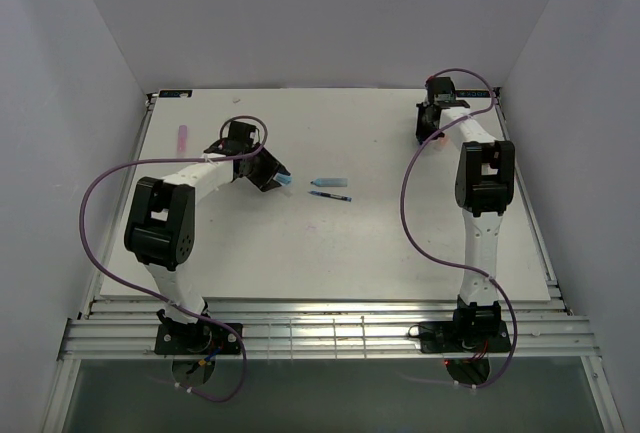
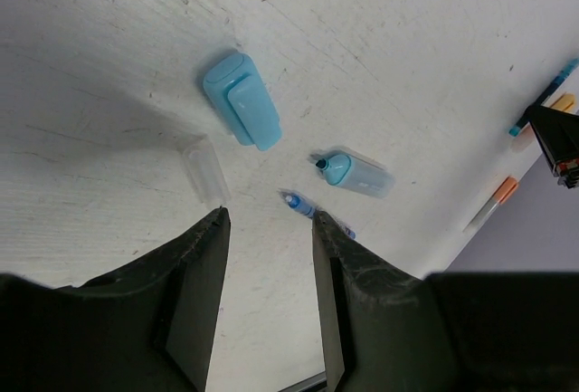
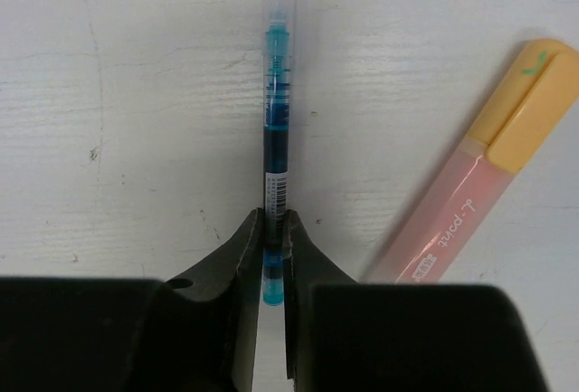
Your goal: Open the pen caps
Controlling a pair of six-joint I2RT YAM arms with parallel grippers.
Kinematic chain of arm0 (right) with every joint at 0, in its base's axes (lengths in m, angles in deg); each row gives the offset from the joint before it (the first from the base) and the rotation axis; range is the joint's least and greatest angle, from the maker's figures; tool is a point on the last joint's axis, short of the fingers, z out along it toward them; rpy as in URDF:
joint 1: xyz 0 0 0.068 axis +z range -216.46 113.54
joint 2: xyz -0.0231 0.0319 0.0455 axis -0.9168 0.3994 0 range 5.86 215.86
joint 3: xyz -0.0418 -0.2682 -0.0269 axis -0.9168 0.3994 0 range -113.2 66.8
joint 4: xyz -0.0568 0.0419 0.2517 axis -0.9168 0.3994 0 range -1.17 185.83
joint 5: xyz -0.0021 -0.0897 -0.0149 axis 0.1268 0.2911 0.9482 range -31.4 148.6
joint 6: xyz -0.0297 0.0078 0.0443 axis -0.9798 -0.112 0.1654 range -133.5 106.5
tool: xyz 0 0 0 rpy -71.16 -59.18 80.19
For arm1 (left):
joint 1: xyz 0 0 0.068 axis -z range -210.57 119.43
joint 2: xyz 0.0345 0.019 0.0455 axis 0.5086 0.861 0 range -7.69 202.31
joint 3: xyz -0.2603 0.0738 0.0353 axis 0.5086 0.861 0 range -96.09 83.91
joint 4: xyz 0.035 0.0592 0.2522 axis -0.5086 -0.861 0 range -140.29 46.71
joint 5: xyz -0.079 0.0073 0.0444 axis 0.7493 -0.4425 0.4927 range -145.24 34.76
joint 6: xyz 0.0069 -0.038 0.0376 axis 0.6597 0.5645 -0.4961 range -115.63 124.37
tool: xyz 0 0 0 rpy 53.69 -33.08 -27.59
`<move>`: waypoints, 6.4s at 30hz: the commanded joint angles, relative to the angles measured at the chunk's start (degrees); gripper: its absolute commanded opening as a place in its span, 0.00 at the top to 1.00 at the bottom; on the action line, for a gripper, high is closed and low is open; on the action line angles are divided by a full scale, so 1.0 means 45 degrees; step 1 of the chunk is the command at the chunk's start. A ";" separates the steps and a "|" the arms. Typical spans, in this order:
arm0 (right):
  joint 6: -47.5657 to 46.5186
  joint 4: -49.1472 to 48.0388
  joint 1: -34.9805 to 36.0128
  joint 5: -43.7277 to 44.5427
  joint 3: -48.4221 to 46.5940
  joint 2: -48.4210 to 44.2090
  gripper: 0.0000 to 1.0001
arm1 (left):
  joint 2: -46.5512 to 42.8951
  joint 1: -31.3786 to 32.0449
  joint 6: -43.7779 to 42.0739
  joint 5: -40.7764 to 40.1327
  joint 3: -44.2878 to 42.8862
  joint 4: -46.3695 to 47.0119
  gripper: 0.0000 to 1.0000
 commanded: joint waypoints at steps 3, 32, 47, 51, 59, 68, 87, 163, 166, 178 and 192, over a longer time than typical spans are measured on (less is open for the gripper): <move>0.0104 0.0752 0.0276 -0.1108 0.0566 -0.0821 0.92 | -0.0031 0.0045 -0.0737 0.0150 -0.0712 -0.0655 0.48; -0.0462 0.2471 0.5354 -0.5987 0.4745 -0.6935 0.92 | -0.0402 0.0025 -0.0522 0.1886 -0.2685 -0.1535 0.34; -0.0404 0.2373 0.6117 -0.7300 0.4591 -0.6643 0.92 | -0.0753 0.0337 -0.0152 0.1810 -0.2373 -0.1457 0.34; -0.0326 0.2373 0.6214 -0.7495 0.4317 -0.6428 0.92 | -0.0734 0.0611 0.0044 0.1829 -0.2373 -0.1398 0.35; -0.0248 0.2373 0.6526 -0.7554 0.4161 -0.6291 0.92 | -0.0753 0.0826 0.0103 0.1712 -0.2373 -0.1340 0.35; 0.0025 0.2353 0.6664 -0.7573 0.3868 -0.6213 0.92 | -0.0812 0.0885 0.0239 0.1809 -0.2119 -0.1359 0.50; -0.0189 0.2568 0.6703 -0.7456 0.3321 -0.5686 0.69 | -0.1202 0.0904 0.0084 0.1790 -0.1904 -0.1535 1.00; -0.7826 0.1846 0.7855 -0.4741 0.5273 -0.4631 0.91 | -0.1300 0.0416 0.1333 -0.0944 0.1123 -0.2883 1.00; -0.7982 0.1631 0.7855 -0.4858 0.5411 -0.4612 0.87 | -0.1126 0.0396 0.1353 -0.1081 0.1318 -0.2727 1.00; -0.8275 0.1611 0.7874 -0.5406 0.5078 -0.3753 0.83 | -0.0246 0.0436 0.1841 -0.1335 0.0675 -0.2570 0.99; -0.8158 0.1553 0.7874 -0.4820 0.4454 -0.3049 0.70 | 0.0614 0.0436 0.1900 -0.1354 -0.0127 -0.2551 0.83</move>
